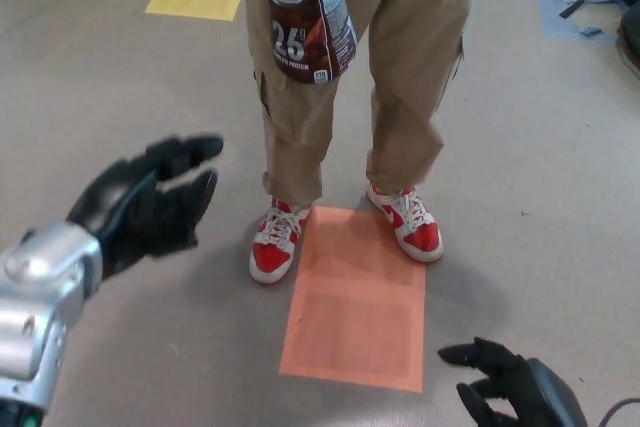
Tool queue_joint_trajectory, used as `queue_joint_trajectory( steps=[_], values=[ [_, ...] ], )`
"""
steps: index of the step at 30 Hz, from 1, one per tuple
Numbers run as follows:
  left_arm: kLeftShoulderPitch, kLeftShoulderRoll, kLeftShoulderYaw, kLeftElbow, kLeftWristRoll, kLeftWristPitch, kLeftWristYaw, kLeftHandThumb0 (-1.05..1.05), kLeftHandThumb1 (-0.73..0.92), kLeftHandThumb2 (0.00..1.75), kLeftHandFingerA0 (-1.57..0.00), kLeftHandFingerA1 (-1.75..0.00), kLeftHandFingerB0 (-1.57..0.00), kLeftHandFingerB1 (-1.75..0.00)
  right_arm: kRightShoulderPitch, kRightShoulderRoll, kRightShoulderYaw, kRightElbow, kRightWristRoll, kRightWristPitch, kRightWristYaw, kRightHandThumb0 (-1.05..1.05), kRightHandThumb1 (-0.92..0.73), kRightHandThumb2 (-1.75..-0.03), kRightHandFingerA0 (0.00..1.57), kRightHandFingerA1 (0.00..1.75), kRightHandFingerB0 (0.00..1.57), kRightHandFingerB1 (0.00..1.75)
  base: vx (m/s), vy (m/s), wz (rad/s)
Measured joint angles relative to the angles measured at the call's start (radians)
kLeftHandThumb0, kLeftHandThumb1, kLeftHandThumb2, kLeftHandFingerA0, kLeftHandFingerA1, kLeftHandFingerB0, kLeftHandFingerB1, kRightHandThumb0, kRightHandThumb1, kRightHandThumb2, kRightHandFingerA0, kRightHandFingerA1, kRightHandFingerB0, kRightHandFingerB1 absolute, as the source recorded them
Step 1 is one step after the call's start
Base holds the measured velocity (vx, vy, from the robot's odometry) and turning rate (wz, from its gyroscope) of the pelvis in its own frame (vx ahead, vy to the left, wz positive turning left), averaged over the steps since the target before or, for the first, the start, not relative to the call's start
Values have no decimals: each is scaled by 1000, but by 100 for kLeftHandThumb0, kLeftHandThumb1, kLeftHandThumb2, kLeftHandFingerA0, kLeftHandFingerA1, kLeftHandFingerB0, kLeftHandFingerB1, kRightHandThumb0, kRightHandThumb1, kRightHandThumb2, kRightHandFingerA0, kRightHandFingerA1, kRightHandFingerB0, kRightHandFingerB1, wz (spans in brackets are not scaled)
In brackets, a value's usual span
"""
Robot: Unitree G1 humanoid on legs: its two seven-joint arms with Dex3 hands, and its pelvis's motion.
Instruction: The robot recieved a bottle of protein shake from a person using its left hand and then shake the protein up and down 2 two times and hand it back to the person
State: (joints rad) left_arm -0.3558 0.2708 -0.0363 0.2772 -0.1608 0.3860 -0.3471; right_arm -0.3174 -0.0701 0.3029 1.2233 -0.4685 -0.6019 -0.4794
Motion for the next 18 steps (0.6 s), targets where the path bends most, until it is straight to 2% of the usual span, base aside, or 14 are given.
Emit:
queue_joint_trajectory(
  steps=[1, 2, 3, 4, 5, 12, 13, 18],
  values=[
    [7, 1, -5, 28, 5, -13, 6, -74, 90, 68, -47, -36, -20, -28, -7, 0, 1, 0, 0, 3, 0, -33, -82, -65, 52, 39, 37, 34, 0, 0, 0],
    [12, 1, -12, 55, 10, -26, 12, -70, 63, 89, -45, -50, -14, -39, -13, -1, 1, 0, -1, 6, 0, -32, -81, -64, 50, 38, 36, 34, 0, 0, 0],
    [17, 1, -20, 86, 18, -41, 20, -70, 63, 89, -45, -50, -14, -39, -19, -2, 2, 1, -1, 11, 1, -32, -81, -64, 50, 38, 36, 34, 0, 0, 0],
    [20, 3, -29, 111, 25, -53, 28, -59, 68, 61, -50, -37, -19, -28, -25, -2, 3, 2, -1, 14, 1, -31, -78, -64, 50, 39, 36, 35, 0, 0, 0],
    [22, 6, -45, 151, 38, -71, 42, -56, 64, 60, -50, -36, -20, -28, -36, -2, 4, 2, -2, 21, 2, -32, -76, -63, 49, 39, 36, 35, 0, 0, 0],
    [24, 15, -193, 372, 134, -168, 163, -51, 70, 61, -44, -35, -17, -27, -83, -8, 25, 10, -13, 66, 3, -34, -72, -62, 46, 38, 31, 34, 0, 0, 0],
    [24, 16, -223, 409, 154, -185, 189, -59, 58, 84, -36, -47, -10, -38, -89, -9, 30, 12, -16, 75, 3, -35, -73, -61, 46, 38, 31, 34, 0, 0, 0],
    [19, 25, -331, 541, 227, -253, 280, -62, 63, 87, -34, -46, -11, -38, -110, -10, 48, 23, -29, 111, 4, -34, -74, -62, 46, 38, 30, 34, 0, 0, 0]
  ],
)
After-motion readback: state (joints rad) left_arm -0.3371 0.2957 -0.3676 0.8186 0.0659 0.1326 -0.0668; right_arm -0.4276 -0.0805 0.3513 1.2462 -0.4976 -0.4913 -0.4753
